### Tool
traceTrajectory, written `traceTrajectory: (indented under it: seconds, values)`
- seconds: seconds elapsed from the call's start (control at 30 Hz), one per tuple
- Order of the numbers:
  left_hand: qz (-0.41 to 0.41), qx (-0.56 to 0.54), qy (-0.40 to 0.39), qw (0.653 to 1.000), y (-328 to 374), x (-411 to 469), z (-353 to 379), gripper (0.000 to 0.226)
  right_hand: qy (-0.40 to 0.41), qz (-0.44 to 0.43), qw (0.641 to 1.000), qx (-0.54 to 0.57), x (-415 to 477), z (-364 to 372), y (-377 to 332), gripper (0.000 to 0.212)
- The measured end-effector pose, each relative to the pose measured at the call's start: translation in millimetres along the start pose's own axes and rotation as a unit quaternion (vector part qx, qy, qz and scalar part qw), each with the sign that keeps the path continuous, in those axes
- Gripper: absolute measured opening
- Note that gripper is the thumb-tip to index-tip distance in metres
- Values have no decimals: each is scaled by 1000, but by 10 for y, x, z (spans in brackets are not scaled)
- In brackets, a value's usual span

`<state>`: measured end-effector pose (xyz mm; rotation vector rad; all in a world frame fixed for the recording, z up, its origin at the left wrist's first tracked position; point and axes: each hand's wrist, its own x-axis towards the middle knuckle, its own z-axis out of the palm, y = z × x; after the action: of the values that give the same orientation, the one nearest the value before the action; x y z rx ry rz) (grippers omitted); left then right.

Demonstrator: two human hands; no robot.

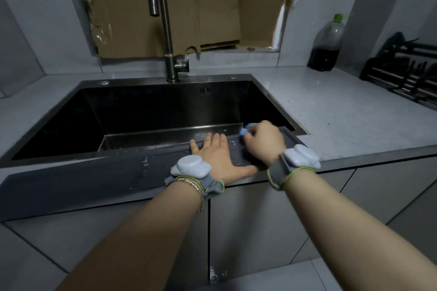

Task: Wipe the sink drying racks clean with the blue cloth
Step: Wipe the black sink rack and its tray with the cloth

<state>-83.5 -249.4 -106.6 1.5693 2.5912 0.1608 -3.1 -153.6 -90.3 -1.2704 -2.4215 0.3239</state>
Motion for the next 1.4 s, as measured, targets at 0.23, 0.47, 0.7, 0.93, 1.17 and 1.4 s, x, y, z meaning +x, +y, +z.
traceTrajectory:
  seconds: [0.23, 0.47, 0.7, 0.93, 1.17, 1.4]
  values:
    - [40, -9, -11, 999, -60, -40, -35, 112, -55, -68, 995, -45, -2, -214, 239, 24]
    - [45, -12, -3, 999, -44, -33, -12, 110, -32, 40, 982, -179, 59, -366, 654, 25]
    - [36, -15, 5, 999, -52, -23, 13, 111, -44, 6, 962, -271, -108, -447, 633, 30]
    - [32, -13, 9, 999, -54, -26, 29, 111, -33, 43, 973, -226, -391, -564, 640, 12]
    - [38, -11, 14, 999, -50, -18, 30, 105, -22, -45, 990, -129, -530, -222, 82, 31]
    - [38, -16, -22, 999, -226, -113, -99, 119, -49, -46, 990, -125, -611, -263, 47, 29]
